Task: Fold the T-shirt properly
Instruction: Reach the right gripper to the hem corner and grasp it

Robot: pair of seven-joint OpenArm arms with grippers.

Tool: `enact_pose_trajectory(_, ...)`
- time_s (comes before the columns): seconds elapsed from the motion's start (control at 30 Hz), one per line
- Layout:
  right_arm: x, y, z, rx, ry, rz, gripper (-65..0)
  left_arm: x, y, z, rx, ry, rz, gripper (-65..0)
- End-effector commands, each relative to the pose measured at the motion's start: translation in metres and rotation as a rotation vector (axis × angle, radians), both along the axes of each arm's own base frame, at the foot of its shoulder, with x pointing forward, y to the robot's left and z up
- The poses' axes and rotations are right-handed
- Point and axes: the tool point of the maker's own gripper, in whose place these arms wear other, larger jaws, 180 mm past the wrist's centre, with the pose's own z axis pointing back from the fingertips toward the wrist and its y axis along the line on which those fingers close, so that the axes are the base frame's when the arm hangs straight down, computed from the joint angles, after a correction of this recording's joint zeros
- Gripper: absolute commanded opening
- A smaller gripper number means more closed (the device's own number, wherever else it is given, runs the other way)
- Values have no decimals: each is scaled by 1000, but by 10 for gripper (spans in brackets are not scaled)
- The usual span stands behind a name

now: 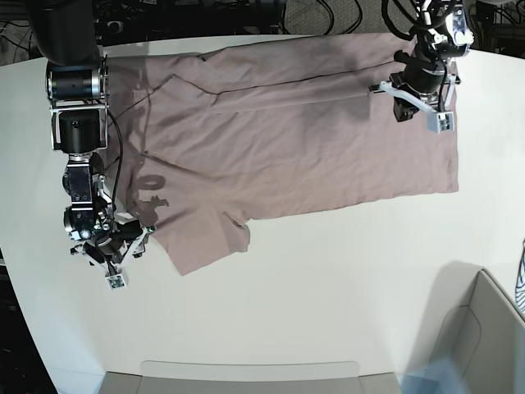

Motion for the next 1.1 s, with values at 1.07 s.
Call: enact_pose_trajectory(1.07,-5,84,-37,8,30,221,-347,68,11,47,28,-211,11,-650)
